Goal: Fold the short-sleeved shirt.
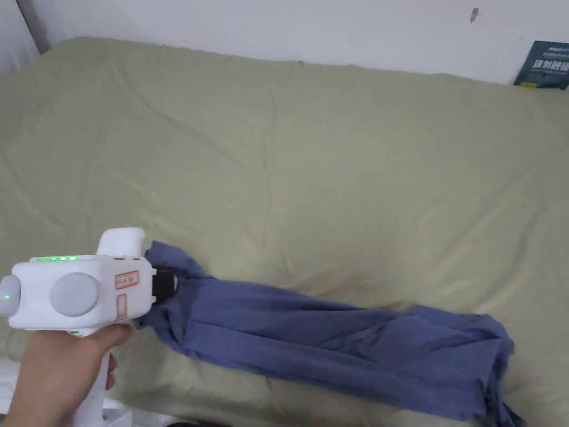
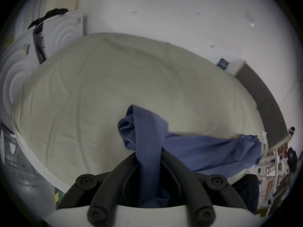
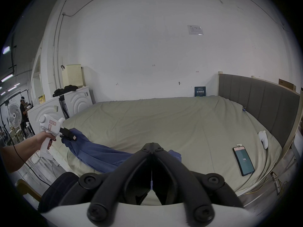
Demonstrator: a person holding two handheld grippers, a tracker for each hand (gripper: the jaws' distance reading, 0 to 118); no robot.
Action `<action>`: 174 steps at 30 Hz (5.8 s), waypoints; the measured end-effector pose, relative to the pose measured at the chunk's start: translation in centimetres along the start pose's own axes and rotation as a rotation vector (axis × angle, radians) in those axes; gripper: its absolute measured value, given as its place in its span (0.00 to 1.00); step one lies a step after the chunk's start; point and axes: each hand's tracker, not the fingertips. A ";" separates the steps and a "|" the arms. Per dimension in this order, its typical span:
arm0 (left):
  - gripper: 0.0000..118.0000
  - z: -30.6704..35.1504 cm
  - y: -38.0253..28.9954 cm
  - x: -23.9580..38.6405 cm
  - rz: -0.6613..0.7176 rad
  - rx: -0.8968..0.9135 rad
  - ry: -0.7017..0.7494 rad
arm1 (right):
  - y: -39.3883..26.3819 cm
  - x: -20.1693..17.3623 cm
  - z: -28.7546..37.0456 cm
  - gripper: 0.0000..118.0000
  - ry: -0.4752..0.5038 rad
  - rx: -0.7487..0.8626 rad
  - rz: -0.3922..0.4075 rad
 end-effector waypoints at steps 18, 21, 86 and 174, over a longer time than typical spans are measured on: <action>0.81 -2.8 -3.7 11.8 -0.034 0.062 -0.241 | -0.6 2.0 3.5 0.01 -0.009 0.056 -0.027; 0.81 0.2 -2.5 9.5 0.050 0.104 -0.187 | -0.7 2.2 3.4 0.01 -0.004 0.060 -0.034; 0.06 -15.9 -5.1 -0.7 0.504 -0.351 -0.706 | -1.3 -2.0 -2.6 0.01 0.038 -0.112 0.045; 0.18 -15.5 -8.8 9.6 0.498 -0.279 -0.726 | -10.7 3.5 -19.4 0.01 0.333 -0.503 -0.616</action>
